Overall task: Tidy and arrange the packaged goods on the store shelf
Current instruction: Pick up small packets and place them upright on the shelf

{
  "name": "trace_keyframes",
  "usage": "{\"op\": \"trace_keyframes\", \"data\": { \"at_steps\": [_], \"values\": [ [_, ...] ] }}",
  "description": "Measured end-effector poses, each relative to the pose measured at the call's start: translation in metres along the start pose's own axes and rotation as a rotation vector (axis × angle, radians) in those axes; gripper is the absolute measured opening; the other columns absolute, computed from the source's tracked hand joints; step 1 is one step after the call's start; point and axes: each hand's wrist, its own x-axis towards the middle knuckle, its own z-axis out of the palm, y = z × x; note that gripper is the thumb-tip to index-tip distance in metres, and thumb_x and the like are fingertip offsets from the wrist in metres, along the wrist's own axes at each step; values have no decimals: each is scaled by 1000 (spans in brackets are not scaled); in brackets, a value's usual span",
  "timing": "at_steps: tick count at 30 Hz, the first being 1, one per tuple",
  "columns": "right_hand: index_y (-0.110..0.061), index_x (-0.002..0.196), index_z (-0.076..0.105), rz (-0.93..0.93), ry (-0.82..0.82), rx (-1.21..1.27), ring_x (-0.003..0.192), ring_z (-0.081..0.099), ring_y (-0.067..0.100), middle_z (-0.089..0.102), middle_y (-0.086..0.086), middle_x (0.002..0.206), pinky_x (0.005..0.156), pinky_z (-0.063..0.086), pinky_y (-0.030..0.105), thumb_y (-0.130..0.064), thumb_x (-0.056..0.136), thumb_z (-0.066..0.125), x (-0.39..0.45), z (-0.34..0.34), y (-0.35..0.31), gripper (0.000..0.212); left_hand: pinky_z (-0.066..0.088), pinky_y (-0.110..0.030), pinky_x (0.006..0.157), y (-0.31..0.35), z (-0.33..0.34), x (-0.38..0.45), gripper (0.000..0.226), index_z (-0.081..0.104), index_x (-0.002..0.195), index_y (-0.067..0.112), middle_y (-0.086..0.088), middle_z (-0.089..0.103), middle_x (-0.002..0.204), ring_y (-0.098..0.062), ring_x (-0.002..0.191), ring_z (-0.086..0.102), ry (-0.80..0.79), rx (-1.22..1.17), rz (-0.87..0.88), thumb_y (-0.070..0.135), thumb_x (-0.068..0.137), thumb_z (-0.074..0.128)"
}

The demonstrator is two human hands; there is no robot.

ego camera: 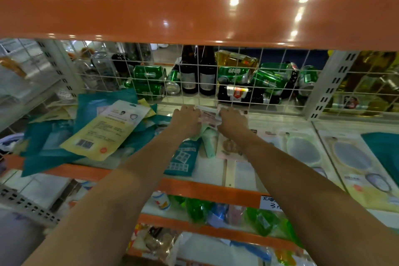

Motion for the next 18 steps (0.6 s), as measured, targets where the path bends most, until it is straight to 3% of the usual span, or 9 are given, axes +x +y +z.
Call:
{"op": "trace_keyframes", "data": {
  "at_steps": [11,18],
  "values": [
    [-12,134,42,4,-20,-21,127,42,28,45,10,137,100,37,39,-18,94,48,4,11,-1,41,39,-39,97,15,22,0,60,46,132,7,-13,48,131,-28,123,44,-25,-27,-134,53,93,46],
    [-12,141,36,45,-44,-42,129,40,28,41,11,142,102,37,39,-21,94,50,-1,10,15,49,38,-37,99,31,25,8,44,44,130,6,-12,47,132,-27,123,44,-22,-136,-187,34,96,48]
  ]
}}
